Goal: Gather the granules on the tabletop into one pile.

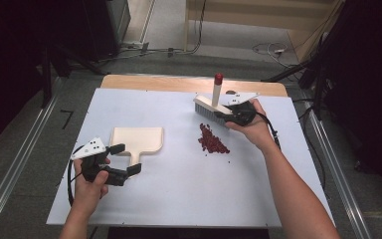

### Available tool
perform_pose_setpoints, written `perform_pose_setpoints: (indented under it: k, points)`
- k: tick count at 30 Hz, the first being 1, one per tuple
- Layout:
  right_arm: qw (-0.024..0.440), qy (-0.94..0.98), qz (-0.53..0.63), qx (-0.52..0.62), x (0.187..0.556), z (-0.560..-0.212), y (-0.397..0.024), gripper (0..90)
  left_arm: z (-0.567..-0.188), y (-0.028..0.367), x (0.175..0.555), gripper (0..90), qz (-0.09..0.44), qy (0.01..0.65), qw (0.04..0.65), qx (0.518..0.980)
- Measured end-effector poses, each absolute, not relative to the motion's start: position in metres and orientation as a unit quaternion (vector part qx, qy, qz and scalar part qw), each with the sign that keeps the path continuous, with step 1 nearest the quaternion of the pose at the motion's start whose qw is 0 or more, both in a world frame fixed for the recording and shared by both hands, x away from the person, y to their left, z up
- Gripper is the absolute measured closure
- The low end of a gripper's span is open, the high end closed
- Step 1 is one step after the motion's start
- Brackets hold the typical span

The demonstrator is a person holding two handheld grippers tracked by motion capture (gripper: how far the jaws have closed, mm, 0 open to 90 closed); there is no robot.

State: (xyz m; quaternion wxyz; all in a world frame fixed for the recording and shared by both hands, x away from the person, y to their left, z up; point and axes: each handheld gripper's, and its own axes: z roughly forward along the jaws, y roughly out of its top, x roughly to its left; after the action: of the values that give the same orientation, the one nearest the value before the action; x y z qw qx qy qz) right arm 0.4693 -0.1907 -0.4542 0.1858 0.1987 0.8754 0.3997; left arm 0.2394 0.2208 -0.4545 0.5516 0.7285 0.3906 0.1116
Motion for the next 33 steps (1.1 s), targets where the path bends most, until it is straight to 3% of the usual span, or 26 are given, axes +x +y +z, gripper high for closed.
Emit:
perform_pose_setpoints:
  k: [13,33]
  points:
    - [0.105,0.897,0.407,0.137,0.451,-0.458,-0.197,65.5,-0.455,0.22,0.239,0.0,0.112,0.392,0.551,0.728]
    - [0.093,0.897,0.419,0.101,0.413,-0.463,-0.214,65.5,-0.455,0.218,0.239,0.0,0.112,0.392,0.549,0.73]
